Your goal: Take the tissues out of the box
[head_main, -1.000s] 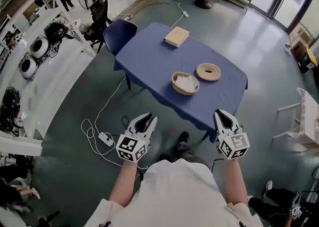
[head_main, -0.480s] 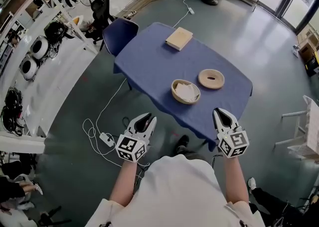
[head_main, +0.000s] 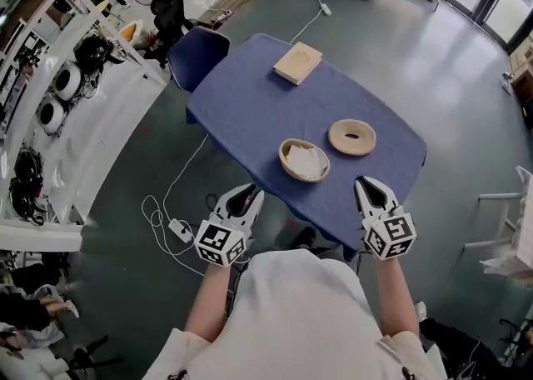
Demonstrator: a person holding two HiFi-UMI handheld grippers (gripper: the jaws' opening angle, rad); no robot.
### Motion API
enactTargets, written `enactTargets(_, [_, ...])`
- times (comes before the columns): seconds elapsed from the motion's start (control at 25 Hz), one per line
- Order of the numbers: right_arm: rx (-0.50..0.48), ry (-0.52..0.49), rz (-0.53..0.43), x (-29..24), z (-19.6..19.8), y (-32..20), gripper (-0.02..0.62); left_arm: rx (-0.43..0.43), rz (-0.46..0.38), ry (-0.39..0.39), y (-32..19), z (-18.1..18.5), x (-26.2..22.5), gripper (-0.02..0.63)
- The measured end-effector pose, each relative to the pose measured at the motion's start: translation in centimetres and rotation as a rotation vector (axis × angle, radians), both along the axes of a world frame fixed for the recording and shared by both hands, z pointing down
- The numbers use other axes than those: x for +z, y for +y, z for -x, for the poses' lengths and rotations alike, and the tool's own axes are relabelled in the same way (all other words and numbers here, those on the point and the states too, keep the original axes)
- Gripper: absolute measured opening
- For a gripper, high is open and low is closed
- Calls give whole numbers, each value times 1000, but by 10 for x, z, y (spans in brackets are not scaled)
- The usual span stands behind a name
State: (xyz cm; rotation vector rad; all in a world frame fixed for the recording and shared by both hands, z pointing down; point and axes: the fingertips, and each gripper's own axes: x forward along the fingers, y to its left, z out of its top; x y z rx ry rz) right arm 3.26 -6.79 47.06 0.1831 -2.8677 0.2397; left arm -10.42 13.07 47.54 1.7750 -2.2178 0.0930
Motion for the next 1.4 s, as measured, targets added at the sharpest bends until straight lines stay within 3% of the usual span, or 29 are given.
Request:
enactTargets(0.4, [53, 17, 46, 13, 7, -36, 43, 47, 37, 16, -49, 19, 8, 81])
enactTargets(0.64, [128, 38, 79, 31, 13, -45, 43, 145, 84, 20, -79, 39, 30, 81])
enactTargets(1.0, [292, 90, 137, 52, 27, -61, 43, 428, 232, -23, -144, 63, 87, 81])
enactTargets(1.4, [485, 177, 211, 100, 18, -58, 43, 782, 453, -89, -193, 57, 208, 83])
